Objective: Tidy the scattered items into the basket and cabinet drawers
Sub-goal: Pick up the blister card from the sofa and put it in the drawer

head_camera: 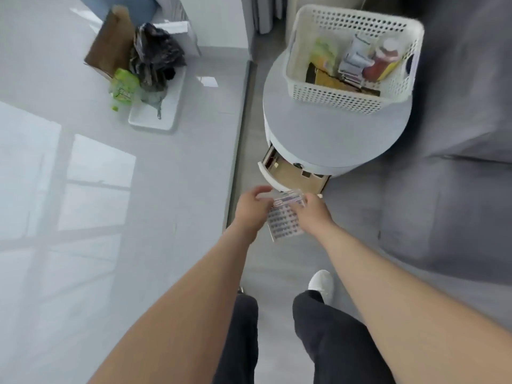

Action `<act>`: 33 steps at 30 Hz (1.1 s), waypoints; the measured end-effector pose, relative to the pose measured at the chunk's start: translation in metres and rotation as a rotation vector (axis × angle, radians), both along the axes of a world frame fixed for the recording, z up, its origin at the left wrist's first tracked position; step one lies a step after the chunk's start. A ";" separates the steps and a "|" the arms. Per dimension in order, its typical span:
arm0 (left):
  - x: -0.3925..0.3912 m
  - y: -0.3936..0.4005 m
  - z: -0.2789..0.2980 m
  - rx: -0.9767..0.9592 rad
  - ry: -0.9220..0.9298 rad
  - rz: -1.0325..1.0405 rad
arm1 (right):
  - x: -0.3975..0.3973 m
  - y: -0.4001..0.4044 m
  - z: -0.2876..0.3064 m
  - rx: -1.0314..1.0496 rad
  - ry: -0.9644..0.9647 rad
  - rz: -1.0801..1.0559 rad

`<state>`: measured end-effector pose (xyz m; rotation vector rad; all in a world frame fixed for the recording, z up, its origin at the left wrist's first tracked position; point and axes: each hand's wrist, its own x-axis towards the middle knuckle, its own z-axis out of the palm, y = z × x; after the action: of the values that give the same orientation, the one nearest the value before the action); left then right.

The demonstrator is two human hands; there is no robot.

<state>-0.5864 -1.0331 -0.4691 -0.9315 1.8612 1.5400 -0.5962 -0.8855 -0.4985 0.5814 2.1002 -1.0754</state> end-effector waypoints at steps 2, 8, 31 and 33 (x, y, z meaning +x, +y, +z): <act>0.002 0.004 -0.050 0.016 -0.033 0.016 | 0.001 0.008 -0.058 -0.012 -0.016 -0.181; -0.009 0.007 -0.189 -0.009 0.007 -0.035 | -0.006 0.004 -0.197 -0.084 0.016 -0.376; -0.114 0.024 -0.406 -0.552 0.511 -0.249 | -0.098 0.030 -0.373 0.004 0.384 0.458; -0.116 0.030 -0.408 -0.657 0.553 -0.300 | -0.105 0.033 -0.381 0.024 0.341 0.443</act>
<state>-0.7024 -1.0028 -0.8775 -0.4446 2.8487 1.0691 -0.7013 -0.8523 -0.8797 -0.0729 2.3814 -0.9377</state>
